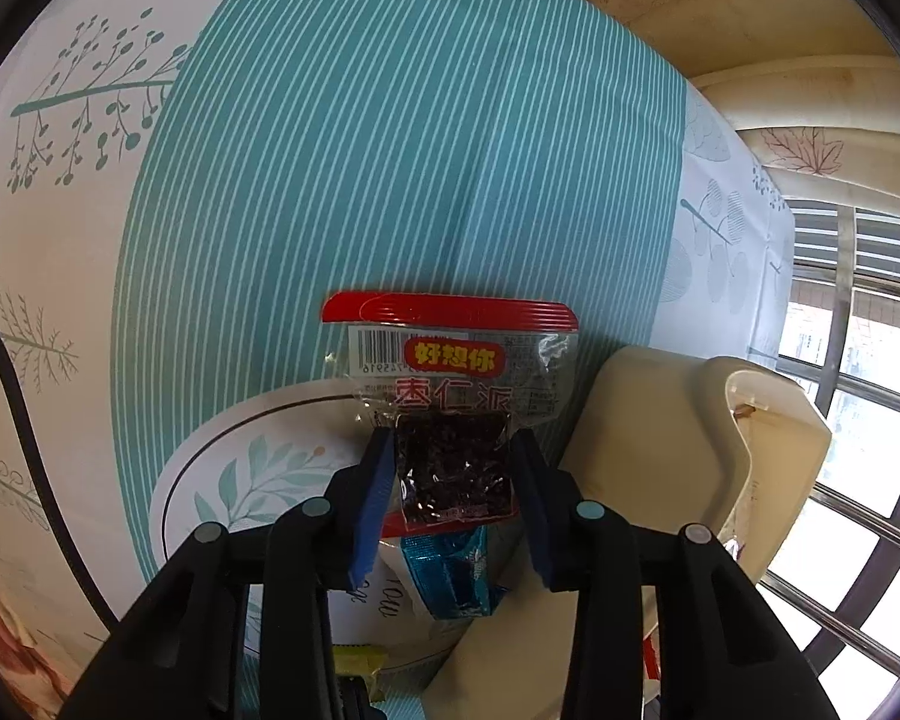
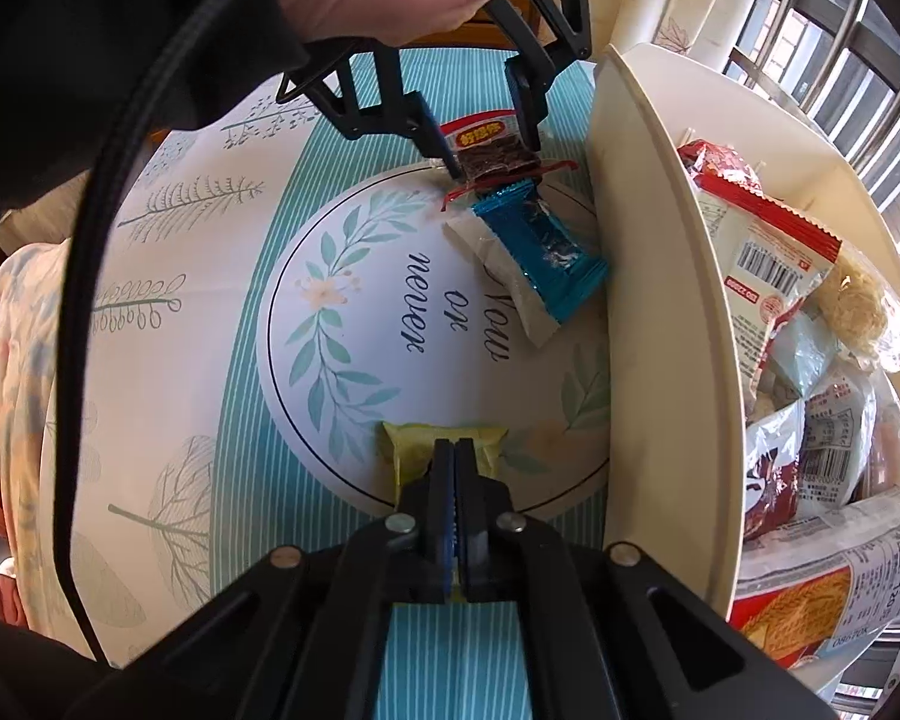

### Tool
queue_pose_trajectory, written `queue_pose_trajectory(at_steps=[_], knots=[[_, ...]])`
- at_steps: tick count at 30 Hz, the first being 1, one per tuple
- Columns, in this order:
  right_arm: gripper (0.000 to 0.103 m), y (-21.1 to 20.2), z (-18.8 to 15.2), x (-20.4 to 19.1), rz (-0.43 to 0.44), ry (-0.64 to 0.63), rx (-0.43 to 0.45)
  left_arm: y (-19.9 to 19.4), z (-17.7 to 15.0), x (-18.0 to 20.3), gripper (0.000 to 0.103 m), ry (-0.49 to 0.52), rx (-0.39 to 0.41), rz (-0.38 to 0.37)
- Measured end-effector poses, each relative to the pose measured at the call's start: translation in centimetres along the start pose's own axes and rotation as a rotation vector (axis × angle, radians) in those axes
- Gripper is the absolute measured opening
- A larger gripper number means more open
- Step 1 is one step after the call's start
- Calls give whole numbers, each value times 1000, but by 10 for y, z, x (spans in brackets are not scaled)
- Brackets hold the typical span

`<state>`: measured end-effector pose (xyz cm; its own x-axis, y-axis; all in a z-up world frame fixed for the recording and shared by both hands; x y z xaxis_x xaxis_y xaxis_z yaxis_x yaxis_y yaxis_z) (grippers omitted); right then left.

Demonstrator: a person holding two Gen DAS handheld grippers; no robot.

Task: Organize snacks
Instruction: 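Close the left gripper on the red-lidded clear box, then lift the red-lidded box with the left tool and carry it over the tray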

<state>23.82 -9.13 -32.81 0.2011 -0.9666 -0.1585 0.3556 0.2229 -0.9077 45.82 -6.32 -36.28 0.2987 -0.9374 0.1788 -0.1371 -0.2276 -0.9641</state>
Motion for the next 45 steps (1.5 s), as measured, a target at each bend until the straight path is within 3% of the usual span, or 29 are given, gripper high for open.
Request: queue_pose_trajectory(at_steps=[6,19,32,45], knots=[[0,0,0,1,14,18,-14,-1,-5,-16,37,-17,-29,-15],[0,-10,-1,-6,76,51,-28,-34,-14,-50,37,-41,25,-46],[0,-48,1,-26,152,51,59,-104,-40,-73,37,-3,169,-86],[0,-103,0,-52,124,91,220,-183,-97,-96,37,147,362,-161]])
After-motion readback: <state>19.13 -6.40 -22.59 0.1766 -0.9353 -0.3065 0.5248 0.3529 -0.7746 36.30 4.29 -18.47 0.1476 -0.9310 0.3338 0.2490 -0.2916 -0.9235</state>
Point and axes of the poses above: each gripper's, at about its wrist camera, not at the fingertips, and y roughly the way its jaws point, x to its right, z to its top, the point moved 3 cm from there along y, roughly the way its jaws point, and after that the axes turned 13 degrees about z, right-handed, at the moved point
